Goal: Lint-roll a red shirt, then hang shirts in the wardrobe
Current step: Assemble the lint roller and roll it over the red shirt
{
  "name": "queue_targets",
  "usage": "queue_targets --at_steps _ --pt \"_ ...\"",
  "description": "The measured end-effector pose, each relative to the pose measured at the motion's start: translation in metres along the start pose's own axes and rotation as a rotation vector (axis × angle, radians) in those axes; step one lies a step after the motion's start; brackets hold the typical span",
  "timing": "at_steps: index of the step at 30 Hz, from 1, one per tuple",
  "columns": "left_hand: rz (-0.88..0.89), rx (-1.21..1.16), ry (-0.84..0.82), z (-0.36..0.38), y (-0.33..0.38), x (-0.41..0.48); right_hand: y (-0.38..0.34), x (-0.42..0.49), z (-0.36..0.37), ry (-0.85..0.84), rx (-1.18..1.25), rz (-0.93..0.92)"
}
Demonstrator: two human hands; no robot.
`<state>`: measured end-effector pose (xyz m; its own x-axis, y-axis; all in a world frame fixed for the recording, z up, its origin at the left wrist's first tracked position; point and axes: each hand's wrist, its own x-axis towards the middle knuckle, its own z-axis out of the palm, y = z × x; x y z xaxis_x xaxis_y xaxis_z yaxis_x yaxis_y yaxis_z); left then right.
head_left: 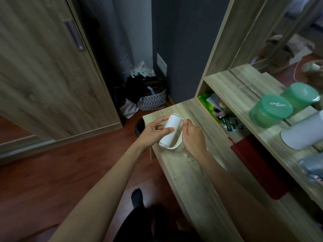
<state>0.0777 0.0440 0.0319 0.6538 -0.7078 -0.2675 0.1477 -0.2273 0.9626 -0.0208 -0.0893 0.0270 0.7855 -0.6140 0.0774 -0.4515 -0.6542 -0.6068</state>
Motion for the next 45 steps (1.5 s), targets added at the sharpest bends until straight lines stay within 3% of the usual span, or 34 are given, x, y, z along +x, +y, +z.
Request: queue_targets --at_steps 7,14,19,26,29,35,39,45 --pt "0.016 -0.017 0.026 -0.004 0.004 0.003 -0.006 0.002 -0.001 0.033 0.017 -0.033" --pt "0.012 -0.022 0.027 -0.009 0.010 0.009 -0.001 0.007 -0.005 -0.050 0.042 -0.026" --pt "0.063 0.000 0.025 -0.027 0.019 0.017 0.000 -0.002 -0.008 -0.384 0.532 0.138" --pt "0.052 0.033 0.077 -0.046 0.016 0.023 -0.015 0.001 0.009 -0.369 0.725 0.262" --pt "0.006 0.003 0.165 -0.057 0.015 0.022 -0.022 0.004 0.012 -0.356 0.680 0.217" --pt "0.018 -0.108 0.497 -0.100 0.027 0.024 -0.053 0.020 0.022 -0.345 0.748 0.173" --pt "0.133 -0.097 0.617 -0.151 0.030 0.031 -0.084 0.046 0.037 -0.358 0.797 0.137" --pt "0.359 0.105 0.825 -0.238 0.041 0.055 -0.150 0.108 0.079 -0.363 0.842 0.087"
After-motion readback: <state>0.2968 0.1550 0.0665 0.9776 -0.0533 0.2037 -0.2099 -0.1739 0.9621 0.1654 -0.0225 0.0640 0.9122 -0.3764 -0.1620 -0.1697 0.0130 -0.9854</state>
